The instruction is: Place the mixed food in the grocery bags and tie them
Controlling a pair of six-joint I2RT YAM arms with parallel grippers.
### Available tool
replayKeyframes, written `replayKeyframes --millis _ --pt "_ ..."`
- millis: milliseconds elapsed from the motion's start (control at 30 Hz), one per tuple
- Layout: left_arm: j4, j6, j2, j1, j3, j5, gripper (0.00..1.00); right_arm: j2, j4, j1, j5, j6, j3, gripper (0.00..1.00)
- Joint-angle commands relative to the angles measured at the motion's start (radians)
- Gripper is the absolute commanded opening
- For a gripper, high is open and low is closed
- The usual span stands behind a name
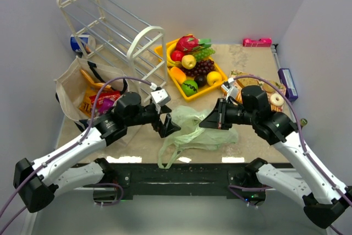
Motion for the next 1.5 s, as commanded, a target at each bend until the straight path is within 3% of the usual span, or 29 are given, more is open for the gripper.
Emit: replayKeyframes --millis 0,100,167,200,233,300,333,400,433,533,733,800,1000,1133,1467 --pt "0.139 0.052 0.062 -0.018 0.046 0.122 1.0 -0.023 0.017 -0.002 -0.024 -0.002 -0.019 0.0" --pt "0.191 0.047 0.117 -0.022 0.054 0.154 0.96 -0.025 0.014 -0.002 -0.027 -0.011 -0.024 0.0" --pt "0.22 0.033 0.156 -0.024 0.052 0.168 0.77 -0.025 0.002 -0.004 -0.022 -0.022 -0.021 0.0" --pt "0.246 0.026 0.17 -0.024 0.052 0.18 0.65 -0.023 -0.003 -0.004 -0.015 -0.025 -0.016 0.0" --pt "0.256 0.01 0.182 -0.022 0.052 0.19 0.39 -0.02 -0.013 -0.004 -0.01 -0.031 -0.01 0.0" --pt "0.229 0.006 0.22 -0.022 0.063 0.19 0.11 -0.014 -0.035 -0.004 0.022 -0.054 0.02 0.02" --pt "0.202 0.002 0.234 -0.022 0.083 0.175 0.0 -0.008 -0.07 -0.002 0.039 -0.068 0.039 0.08" --pt "0.102 -0.005 0.268 -0.019 0.103 0.112 0.0 -0.006 -0.114 -0.002 0.094 -0.127 0.109 0.33" --pt "0.074 -0.033 0.282 -0.006 0.123 0.098 0.0 -0.006 -0.151 -0.002 0.18 -0.15 0.137 0.62" --pt "0.004 -0.12 0.329 0.037 0.14 0.096 0.0 -0.011 -0.207 -0.001 0.281 -0.271 0.218 0.8" --pt "-0.006 -0.244 0.371 0.114 0.135 0.105 0.0 -0.008 -0.104 0.022 0.21 -0.355 0.173 0.77" --pt "-0.002 -0.26 0.386 0.12 0.135 0.108 0.0 -0.011 -0.061 0.097 0.258 -0.335 0.121 0.75" --pt "0.013 -0.289 0.446 0.148 0.14 0.173 0.0 0.039 0.123 0.48 0.471 -0.295 0.031 0.76" --pt "0.02 -0.297 0.46 0.156 0.149 0.191 0.0 0.212 0.14 0.706 0.676 -0.333 0.027 0.78" --pt "-0.017 -0.269 0.483 0.171 0.176 0.193 0.0 0.414 0.171 0.751 0.935 -0.356 -0.013 0.75"
